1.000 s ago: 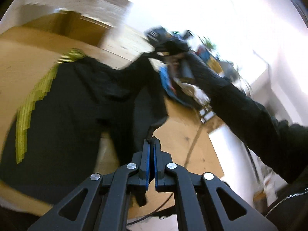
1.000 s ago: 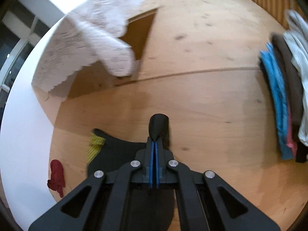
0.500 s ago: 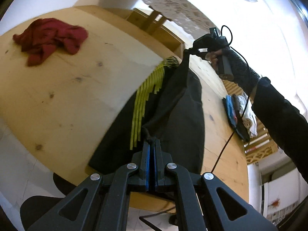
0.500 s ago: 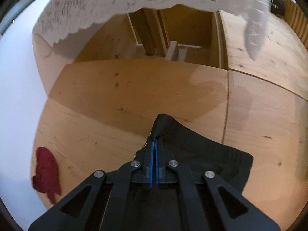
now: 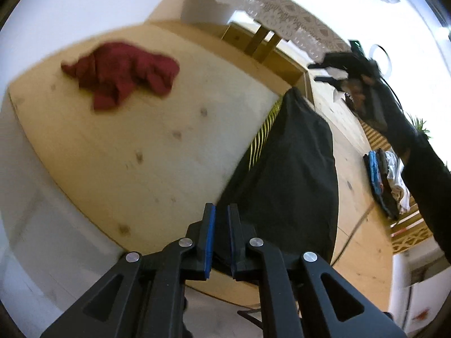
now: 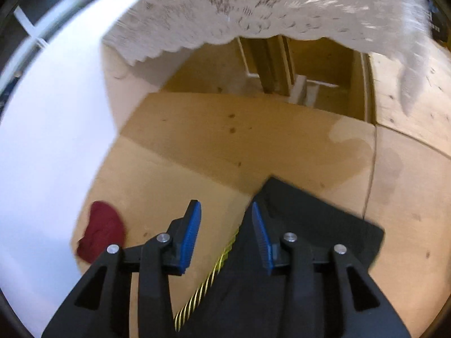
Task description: Fold clothes
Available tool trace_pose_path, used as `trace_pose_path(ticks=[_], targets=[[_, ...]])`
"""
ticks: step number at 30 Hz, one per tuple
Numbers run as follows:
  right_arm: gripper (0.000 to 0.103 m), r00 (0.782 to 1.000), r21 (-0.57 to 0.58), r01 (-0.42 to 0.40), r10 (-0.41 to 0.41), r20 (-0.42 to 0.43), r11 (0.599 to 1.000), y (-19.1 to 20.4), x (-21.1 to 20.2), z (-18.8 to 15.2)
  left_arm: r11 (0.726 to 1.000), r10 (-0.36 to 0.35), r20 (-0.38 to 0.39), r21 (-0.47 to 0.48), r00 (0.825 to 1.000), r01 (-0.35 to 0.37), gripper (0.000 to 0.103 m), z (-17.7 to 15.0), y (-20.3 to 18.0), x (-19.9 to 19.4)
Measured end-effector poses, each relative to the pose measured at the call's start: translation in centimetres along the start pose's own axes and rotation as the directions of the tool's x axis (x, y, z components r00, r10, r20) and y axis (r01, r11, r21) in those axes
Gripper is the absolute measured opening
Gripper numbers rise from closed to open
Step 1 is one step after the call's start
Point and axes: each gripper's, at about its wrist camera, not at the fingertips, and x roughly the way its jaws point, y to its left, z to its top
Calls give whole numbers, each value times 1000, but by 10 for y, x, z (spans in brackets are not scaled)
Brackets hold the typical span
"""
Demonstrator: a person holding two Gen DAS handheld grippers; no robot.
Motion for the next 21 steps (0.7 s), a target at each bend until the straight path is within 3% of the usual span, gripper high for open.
trace_pose_path(ticks=[4,8,15,21], targets=[[37,985,-151,122,-138,-99,981,-11,3,-91,994,-15,-38,107,999,19,11,12,-11,18],[37,954,-280,202,-253,-158,938,-17,28,-157,982,-11,-157,186,988,41,11,11,-21,57],[38,933,-352,282,-340,-114,892,-24,30,-183,936,71,-202,352,977,5,11,-5,-62,93],[39,895,-356,359,-426,-129,863,-58,11,-197,918,53,-279,391,959,63,11,-22,-96,121]])
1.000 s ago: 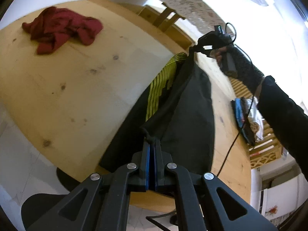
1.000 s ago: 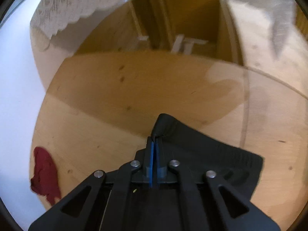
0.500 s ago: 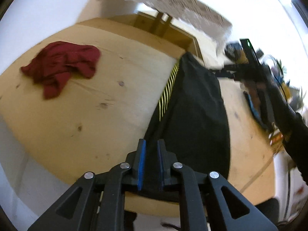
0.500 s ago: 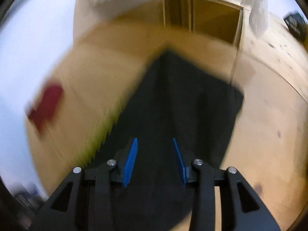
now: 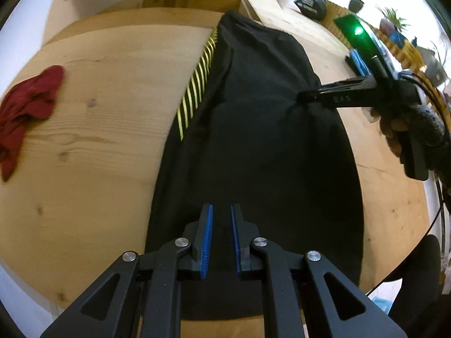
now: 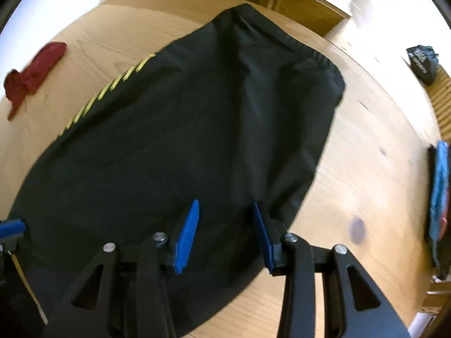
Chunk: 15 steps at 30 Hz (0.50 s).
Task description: Fold clothes
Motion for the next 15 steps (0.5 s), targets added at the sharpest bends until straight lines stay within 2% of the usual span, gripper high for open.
trace_pose_path(ticks=[5,8,10,11,12,13,15], targets=[[39,991,35,95,-91,-97,995,-51,-2,-28,993,-88,-24,71,996,89,11,1,-47,19],[39,995,73,100,-98,-23,992,-67,-20,-31,988,-106,-18,113,994,107,12,-3,-72,24],[38,998,105,27,-32,53,994,-69,-28,-24,987,-125,-11,103,992,125,12,-6,-76,24],[36,998,107,-8,2,59,994,-66,-24,-17,987,-135,-9,89,991,135,12,-7,-74,24],[24,997,109,-43,36,65,993,-62,-19,-10,987,-146,-10,69,989,147,12,-6,-71,24],[7,996,106,-64,57,63,992,-60,-11,-6,987,-155,-10,51,988,155,11,-6,-68,24],[5,996,94,-76,71,55,993,-50,6,-3,987,-154,-10,41,988,154,9,-6,-64,23]])
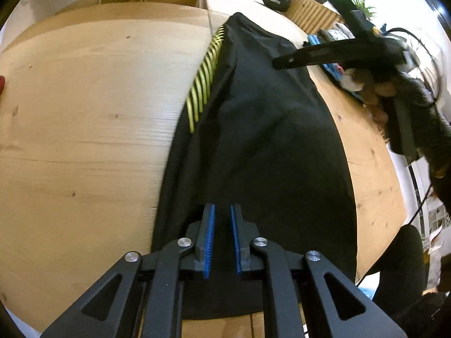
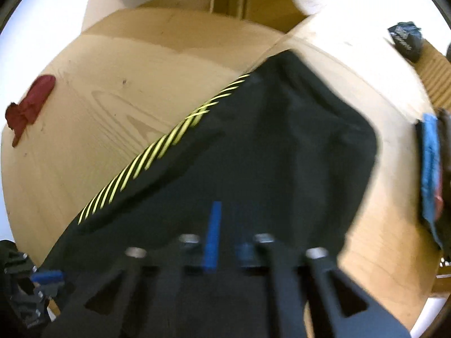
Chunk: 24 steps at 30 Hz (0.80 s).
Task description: Fold clothes
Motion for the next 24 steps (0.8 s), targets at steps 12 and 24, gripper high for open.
trace_pose_path(ticks=[12,24], targets=[[9,976,-24,-217,218,29,976,26,23,42,999,47,5,2,999,-47,10,2,2,-3],[52,991,297,-134,126,47,945,-10,-83,-164,994,83,-26,68,996,-81,26,-5,21,-49]])
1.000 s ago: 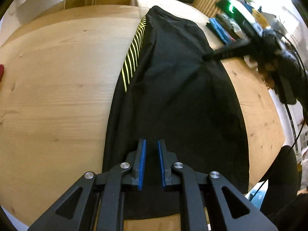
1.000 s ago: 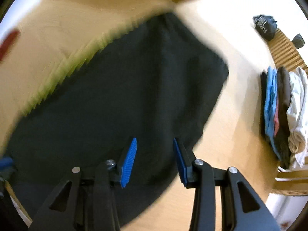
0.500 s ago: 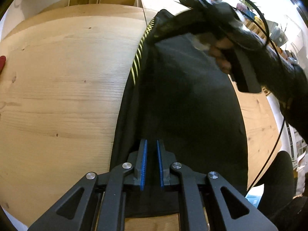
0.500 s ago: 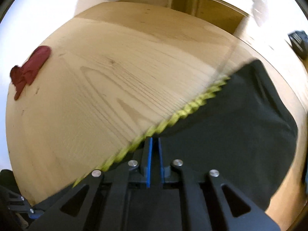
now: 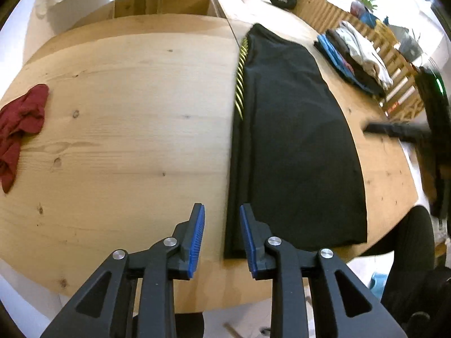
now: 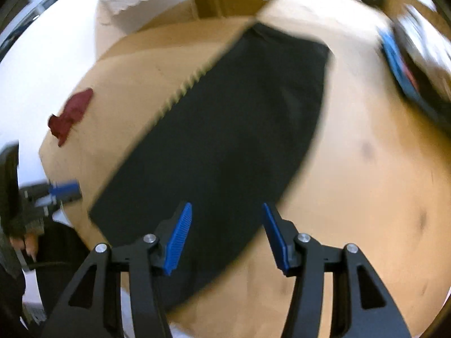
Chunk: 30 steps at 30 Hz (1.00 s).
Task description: Fold clothes
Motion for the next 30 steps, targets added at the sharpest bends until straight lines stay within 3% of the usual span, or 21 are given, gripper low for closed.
trace_pose_path(ticks=[2,5,11,20,22,23,24,25,26,30], targets=[[52,999,51,-23,25,-33,998,0,8,-26,1000,-26,-17,10,1000,26,26,-5,-3,-2],[52,997,70,-39,43,-65,997,9,23,-43,999,18,-45,49,999,-16,26,-10,-11,10],[52,995,35,-13,17,-103,999,23,48,-45,995,56,-81,90,995,-48,33,-16,-22,23],[54,997,-15,29,-30,-71,999,41,57,-49,983,95,-85,166,992,-80,33,-26,-39,18],[54,997,-69,35,-39,-60,997,48,59,-50,982,97,-79,171,992,-82,29,-27,-38,16],[53,998,-91,34,-40,-56,995,52,60,-51,983,91,-79,169,993,-77,16,-28,-37,16],[42,998,-106,22,-28,-52,994,55,61,-51,984,79,-82,163,994,-65,9,-28,-35,15],[19,999,-116,3,-9,-53,993,57,62,-50,986,67,-84,158,994,-53,4,-29,-33,14],[7,998,-116,-20,13,-63,993,57,64,-49,988,50,-87,147,995,-37,3,-29,-30,13],[5,990,-39,-119,116,-85,992,42,70,-43,994,-14,-103,107,995,25,3,-29,-19,10]])
